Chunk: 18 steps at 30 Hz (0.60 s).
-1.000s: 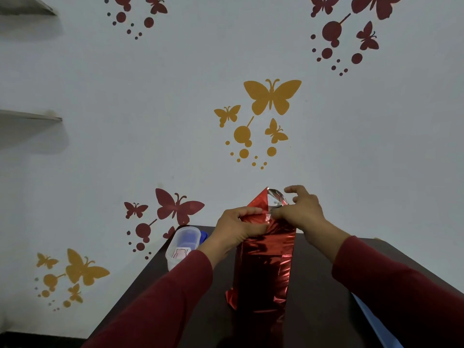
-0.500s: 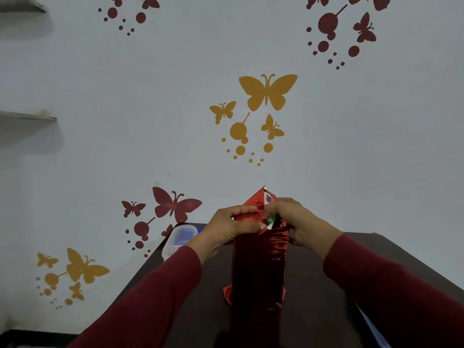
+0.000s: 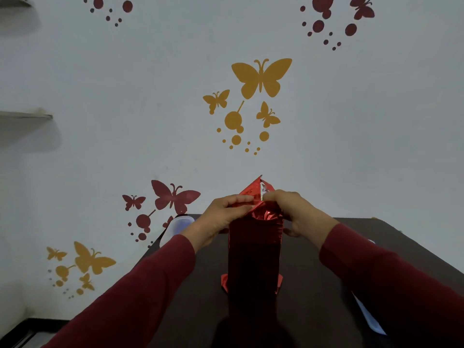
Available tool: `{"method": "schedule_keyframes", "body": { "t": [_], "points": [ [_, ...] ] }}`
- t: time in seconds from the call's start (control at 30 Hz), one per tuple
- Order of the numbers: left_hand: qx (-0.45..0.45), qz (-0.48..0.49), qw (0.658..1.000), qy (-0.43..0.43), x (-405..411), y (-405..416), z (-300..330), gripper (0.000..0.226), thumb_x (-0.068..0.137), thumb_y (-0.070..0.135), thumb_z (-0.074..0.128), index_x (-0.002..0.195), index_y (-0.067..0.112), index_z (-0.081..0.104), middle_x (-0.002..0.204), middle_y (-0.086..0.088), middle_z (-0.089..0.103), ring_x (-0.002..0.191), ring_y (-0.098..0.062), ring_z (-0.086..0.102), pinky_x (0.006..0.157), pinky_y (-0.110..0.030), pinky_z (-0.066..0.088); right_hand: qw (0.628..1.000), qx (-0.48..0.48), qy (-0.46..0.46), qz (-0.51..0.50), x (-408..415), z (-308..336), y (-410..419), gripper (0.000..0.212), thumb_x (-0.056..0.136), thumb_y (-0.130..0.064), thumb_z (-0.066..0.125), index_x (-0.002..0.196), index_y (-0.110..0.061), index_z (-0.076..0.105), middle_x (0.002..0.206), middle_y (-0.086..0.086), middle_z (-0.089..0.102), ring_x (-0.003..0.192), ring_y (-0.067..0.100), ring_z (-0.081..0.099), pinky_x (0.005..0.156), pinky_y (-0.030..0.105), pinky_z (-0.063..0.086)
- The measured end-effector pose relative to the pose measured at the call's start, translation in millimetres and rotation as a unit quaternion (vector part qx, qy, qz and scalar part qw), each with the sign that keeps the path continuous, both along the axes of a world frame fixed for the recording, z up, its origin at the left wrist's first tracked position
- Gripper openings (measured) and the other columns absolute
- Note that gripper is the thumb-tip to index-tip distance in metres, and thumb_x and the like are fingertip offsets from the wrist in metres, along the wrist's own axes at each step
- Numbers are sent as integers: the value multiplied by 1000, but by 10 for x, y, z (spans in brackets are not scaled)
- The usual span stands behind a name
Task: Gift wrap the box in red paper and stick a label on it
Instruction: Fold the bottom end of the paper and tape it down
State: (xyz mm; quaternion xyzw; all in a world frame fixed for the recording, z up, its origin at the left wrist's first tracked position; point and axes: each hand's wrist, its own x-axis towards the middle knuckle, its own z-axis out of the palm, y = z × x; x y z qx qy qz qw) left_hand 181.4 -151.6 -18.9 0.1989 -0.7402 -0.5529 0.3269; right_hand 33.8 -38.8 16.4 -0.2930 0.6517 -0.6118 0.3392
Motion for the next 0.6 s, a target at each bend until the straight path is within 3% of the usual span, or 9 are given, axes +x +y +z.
{"method": "schedule_keyframes", "body": {
  "t": [0.03,0.1,0.17,0.23,0.3,0.43,0.53,0.6],
  "points": [
    [0,3,1000,3,-7,6,-5,25,94,21,72,118,26,75,109,2,78,90,-3,74,71,-13,54,1000,5,14,-5,12,15,-26,5,91,-14,71,95,-10,71,80,2,71,67,12,66,53,22,49],
    [-4,14,1000,9,-16,10,-23,26,92,19,74,117,26,76,107,2,78,89,-5,75,71,-14,54,998,8,60,-10,3,15,-104,15,84,-14,77,97,-7,74,88,9,78,78,23,76,72,36,64],
    [-2,17,1000,9,-3,24,-33,27,91,20,76,117,27,76,110,0,78,91,-8,75,71,-16,54,996,16,86,-17,4,1,-137,13,83,-14,78,92,-7,74,93,14,79,87,30,78,87,49,63],
    [3,22,1000,5,20,34,-25,28,91,22,76,119,27,76,109,0,78,88,-7,75,68,-14,53,998,14,66,-4,3,3,-111,14,85,-12,76,97,-4,75,92,13,78,78,25,76,77,39,64],
    [-2,22,1000,-5,59,87,5,26,94,27,72,120,26,75,108,2,78,86,-2,74,68,-13,51,999,7,33,19,32,44,1,13,87,-18,73,97,-10,74,90,6,75,70,17,70,62,27,55],
    [8,62,998,-1,53,160,147,37,94,53,63,111,24,78,101,9,78,93,-3,72,87,-22,54,998,-33,-32,47,-5,56,180,39,85,-47,68,116,-23,64,110,-1,69,93,19,66,78,37,50],
    [-103,102,989,-24,10,158,256,31,89,58,68,97,30,78,107,15,68,105,-6,64,77,-6,45,996,-56,-51,48,-42,-27,229,47,90,-54,62,126,-25,60,119,-1,67,106,20,64,85,43,51],
    [-191,80,978,-29,34,150,249,38,68,69,80,96,43,79,128,18,56,127,-7,48,99,-19,41,994,-66,-63,54,-50,-95,238,47,92,-55,59,128,-26,61,123,-1,68,113,22,63,89,47,50]
  ]
}}
